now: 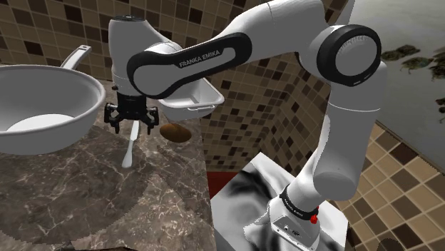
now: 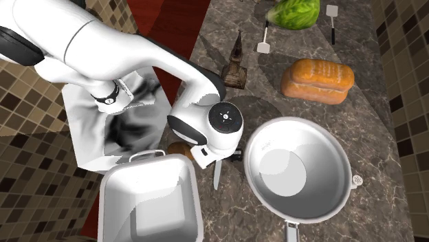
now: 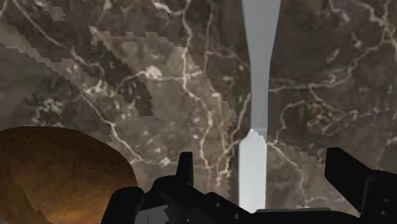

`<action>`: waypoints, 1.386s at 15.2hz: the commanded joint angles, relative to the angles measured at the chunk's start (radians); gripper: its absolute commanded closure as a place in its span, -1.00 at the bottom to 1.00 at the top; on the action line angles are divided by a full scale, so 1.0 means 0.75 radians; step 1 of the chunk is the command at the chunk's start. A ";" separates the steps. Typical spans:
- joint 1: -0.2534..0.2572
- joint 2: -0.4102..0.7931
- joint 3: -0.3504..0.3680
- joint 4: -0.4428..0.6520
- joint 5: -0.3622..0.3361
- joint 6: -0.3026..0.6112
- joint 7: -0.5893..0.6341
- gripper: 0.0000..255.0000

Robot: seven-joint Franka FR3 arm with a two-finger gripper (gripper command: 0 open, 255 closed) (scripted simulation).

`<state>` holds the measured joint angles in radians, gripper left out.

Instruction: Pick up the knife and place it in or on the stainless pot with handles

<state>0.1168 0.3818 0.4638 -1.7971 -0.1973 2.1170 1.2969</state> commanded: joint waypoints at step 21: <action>0.003 0.007 -0.001 -0.003 -0.004 0.010 0.005 1.00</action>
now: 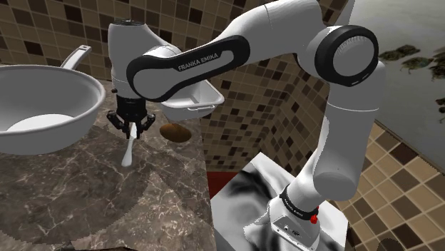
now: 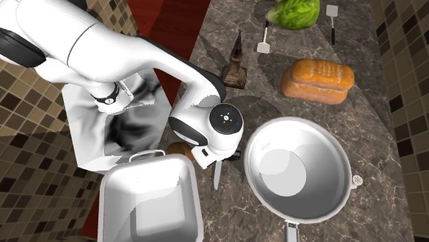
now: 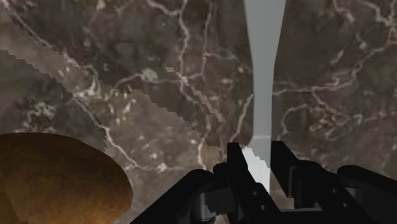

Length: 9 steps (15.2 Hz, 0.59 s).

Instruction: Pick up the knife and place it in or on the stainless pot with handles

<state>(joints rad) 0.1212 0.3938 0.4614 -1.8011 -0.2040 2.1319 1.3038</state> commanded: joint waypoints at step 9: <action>-0.014 -0.077 0.020 0.077 0.046 -0.145 -0.030 1.00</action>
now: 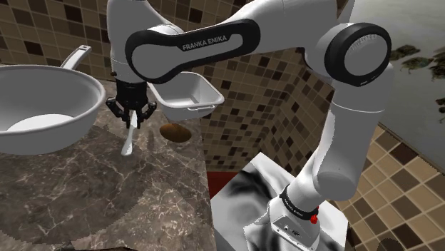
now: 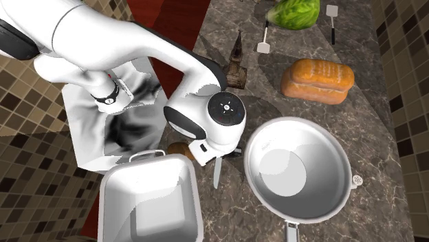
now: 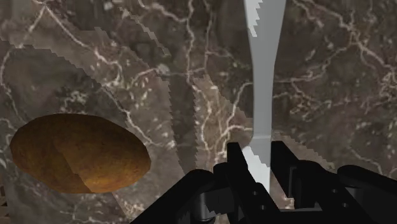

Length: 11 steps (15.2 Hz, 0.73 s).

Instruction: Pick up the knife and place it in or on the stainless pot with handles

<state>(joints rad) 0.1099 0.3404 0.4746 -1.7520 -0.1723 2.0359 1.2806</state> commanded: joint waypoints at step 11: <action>-0.002 -0.059 0.016 0.141 0.037 -0.193 -0.022 1.00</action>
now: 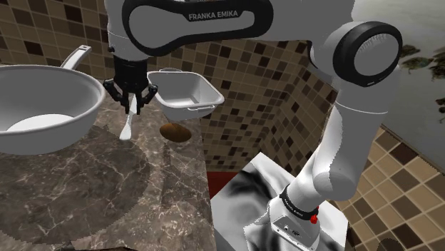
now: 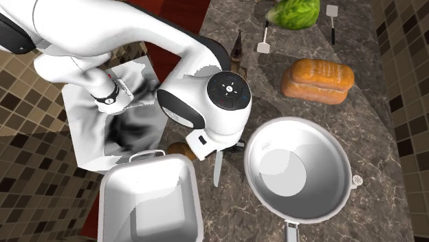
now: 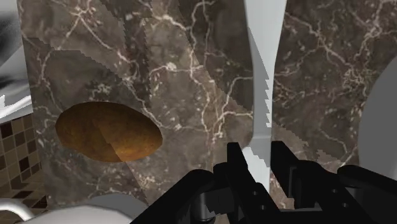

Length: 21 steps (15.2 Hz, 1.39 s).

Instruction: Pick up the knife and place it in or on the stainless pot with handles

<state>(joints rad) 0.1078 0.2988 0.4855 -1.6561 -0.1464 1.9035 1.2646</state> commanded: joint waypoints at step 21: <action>-0.104 -0.109 -0.035 0.175 0.064 -0.266 -0.175 1.00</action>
<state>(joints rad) 0.0487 0.2322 0.4673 -1.5094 -0.1065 1.7012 1.1612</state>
